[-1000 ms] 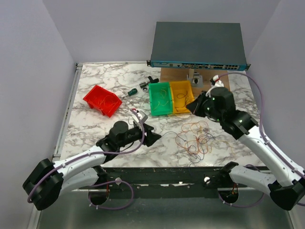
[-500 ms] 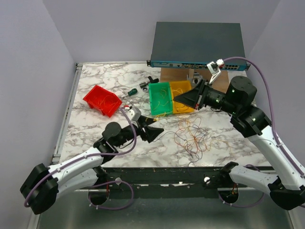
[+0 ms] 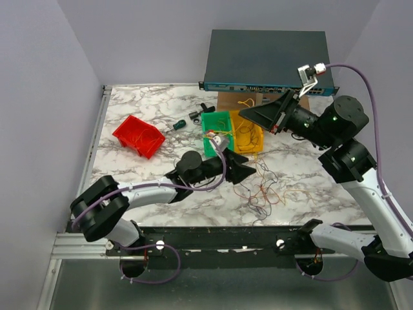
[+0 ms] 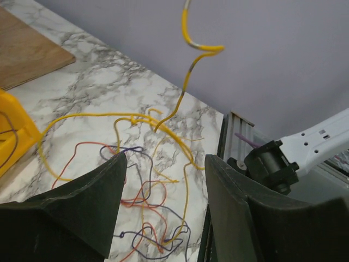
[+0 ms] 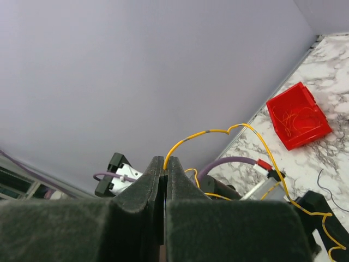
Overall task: Untangle the cables
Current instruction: Untie the cable.
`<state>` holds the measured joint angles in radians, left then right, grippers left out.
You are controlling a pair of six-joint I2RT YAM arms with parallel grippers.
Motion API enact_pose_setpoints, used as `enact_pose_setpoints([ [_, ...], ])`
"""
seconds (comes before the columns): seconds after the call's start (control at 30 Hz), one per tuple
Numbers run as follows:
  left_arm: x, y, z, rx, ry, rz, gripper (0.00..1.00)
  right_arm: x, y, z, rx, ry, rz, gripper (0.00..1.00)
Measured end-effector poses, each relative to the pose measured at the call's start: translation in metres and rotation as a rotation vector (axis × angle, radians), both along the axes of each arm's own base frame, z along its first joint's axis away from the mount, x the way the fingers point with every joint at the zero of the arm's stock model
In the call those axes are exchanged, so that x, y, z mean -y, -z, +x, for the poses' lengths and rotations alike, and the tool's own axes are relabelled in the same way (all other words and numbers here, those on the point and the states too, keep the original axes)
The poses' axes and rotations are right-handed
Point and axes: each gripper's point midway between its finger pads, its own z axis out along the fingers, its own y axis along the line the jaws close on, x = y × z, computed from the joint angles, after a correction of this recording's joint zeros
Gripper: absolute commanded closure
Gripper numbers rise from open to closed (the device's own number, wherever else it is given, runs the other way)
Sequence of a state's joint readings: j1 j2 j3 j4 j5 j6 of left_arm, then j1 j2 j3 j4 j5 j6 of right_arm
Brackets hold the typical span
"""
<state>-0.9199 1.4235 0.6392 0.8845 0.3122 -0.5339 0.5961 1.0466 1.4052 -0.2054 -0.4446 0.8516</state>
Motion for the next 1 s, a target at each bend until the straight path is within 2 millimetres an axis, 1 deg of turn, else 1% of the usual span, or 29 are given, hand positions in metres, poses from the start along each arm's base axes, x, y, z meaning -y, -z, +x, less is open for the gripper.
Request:
enact_pose_setpoints([
  [0.07, 0.012, -0.006, -0.001, 0.008, 0.023, -0.016, 0.5, 0.0, -0.006, 0.002, 0.001, 0.013, 0.018, 0.99],
  [0.1, 0.018, -0.007, -0.002, 0.005, 0.038, -0.026, 0.57, 0.001, -0.008, 0.003, 0.002, 0.019, 0.025, 0.99],
  [0.17, 0.025, -0.007, -0.002, 0.0, 0.058, -0.033, 0.81, 0.003, -0.012, 0.007, -0.003, 0.041, 0.042, 0.99],
  [0.23, 0.031, 0.002, -0.002, -0.019, 0.079, -0.02, 0.95, 0.006, -0.014, 0.01, -0.008, 0.069, 0.055, 0.99],
  [0.3, 0.032, 0.01, -0.003, -0.029, 0.089, 0.0, 0.99, 0.01, -0.012, 0.013, -0.013, 0.103, 0.066, 0.99],
  [0.33, 0.032, 0.014, -0.003, -0.031, 0.09, 0.015, 1.0, 0.013, -0.009, 0.014, -0.019, 0.121, 0.069, 0.99],
  [0.5, 0.019, 0.023, 0.0, 0.035, 0.078, 0.087, 1.0, 0.035, 0.014, 0.025, -0.054, 0.268, 0.056, 0.99],
  [0.6, 0.01, 0.023, 0.001, 0.094, 0.052, 0.124, 1.0, 0.051, 0.03, 0.039, -0.07, 0.397, 0.015, 0.99],
  [0.67, 0.003, 0.025, 0.003, 0.127, 0.028, 0.145, 1.0, 0.064, 0.047, 0.052, -0.082, 0.494, -0.036, 0.99],
  [0.77, -0.002, 0.03, 0.008, 0.159, -0.005, 0.173, 1.0, 0.083, 0.083, 0.072, -0.108, 0.643, -0.143, 0.99],
  [0.87, -0.005, 0.032, 0.014, 0.184, -0.04, 0.181, 1.0, 0.101, 0.134, 0.089, -0.135, 0.764, -0.292, 0.98],
  [0.93, -0.008, 0.032, 0.016, 0.198, -0.056, 0.172, 1.0, 0.107, 0.171, 0.097, -0.155, 0.799, -0.403, 0.94],
  [0.97, -0.009, 0.032, 0.017, 0.202, -0.059, 0.167, 1.0, 0.107, 0.188, 0.099, -0.165, 0.8, -0.458, 0.88],
  [1.0, -0.01, 0.033, 0.016, 0.205, -0.059, 0.162, 1.0, 0.107, 0.206, 0.101, -0.176, 0.795, -0.514, 0.79],
])
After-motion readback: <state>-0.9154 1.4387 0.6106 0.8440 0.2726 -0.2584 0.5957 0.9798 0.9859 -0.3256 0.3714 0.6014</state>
